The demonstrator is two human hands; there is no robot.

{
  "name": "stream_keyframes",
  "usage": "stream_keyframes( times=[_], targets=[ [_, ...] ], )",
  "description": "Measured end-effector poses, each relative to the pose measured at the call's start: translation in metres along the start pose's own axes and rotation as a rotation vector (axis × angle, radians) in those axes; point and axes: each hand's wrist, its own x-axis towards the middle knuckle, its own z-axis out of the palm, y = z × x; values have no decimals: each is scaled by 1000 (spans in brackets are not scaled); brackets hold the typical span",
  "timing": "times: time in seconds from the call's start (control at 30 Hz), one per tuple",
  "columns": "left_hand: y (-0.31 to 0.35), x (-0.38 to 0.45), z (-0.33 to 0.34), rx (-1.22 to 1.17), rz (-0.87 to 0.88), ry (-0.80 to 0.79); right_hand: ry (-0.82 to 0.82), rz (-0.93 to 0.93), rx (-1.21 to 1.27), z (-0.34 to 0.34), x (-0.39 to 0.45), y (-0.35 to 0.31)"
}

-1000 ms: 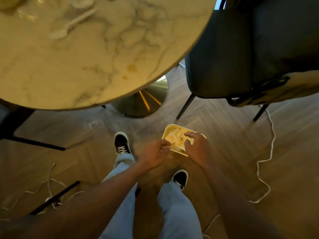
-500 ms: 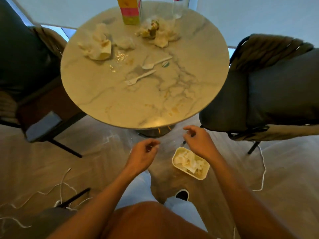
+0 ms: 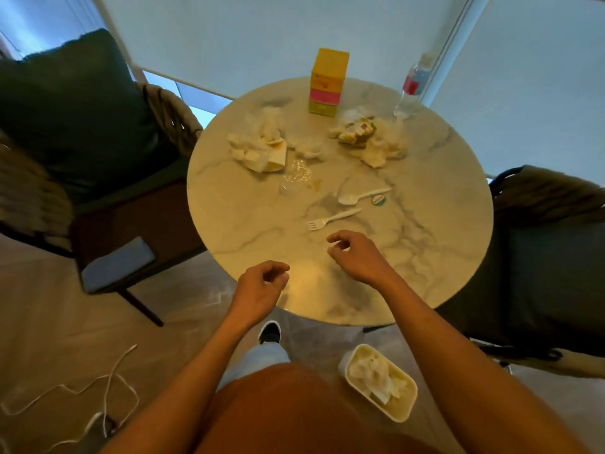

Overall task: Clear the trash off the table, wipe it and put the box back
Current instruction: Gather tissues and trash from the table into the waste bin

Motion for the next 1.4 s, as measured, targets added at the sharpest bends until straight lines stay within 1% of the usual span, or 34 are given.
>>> stream_keyframes(
  times=[0.23,0.37,0.47,0.57,0.7,0.77,0.9,0.97,1.03,1.07,1.13,1.27,1.33,1.4],
  targets=[
    [10,71,-49,30,-37,-7,44,-6,-75,10,100,-49],
    [16,104,-69,34,-48,-39,31,-9,-173,0,152,-65],
    [23,122,-78,29,-45,-51,45,33,-175,-12,186,-76],
    [27,136,-83,-8,-72,-62,52,88,-127,-17,216,-80],
    [31,149,-88,-67,-98,-71,-6,126,-130,-16,243,-69],
    [34,155,-89,-127,-121,-61,56,112,-100,-14,243,-61],
    [45,162,-87,-217,-142,-75,321,73,89,-11,214,-62],
    [53,165,-84,-259,-137,-100,425,37,206,-7,191,-67],
    [60,167,-80,-312,-113,-146,487,22,321,-2,165,-74],
    [62,168,-78,-326,-93,-172,487,24,362,1,153,-78],
    [65,169,-74,-353,-57,-220,429,19,415,8,132,-87],
    [65,168,-70,-436,-27,-279,196,21,566,25,113,-99],
    [61,167,-70,-435,-24,-271,83,31,591,31,114,-100],
    [59,167,-72,-453,-45,-206,-37,37,612,30,122,-102]
  ],
)
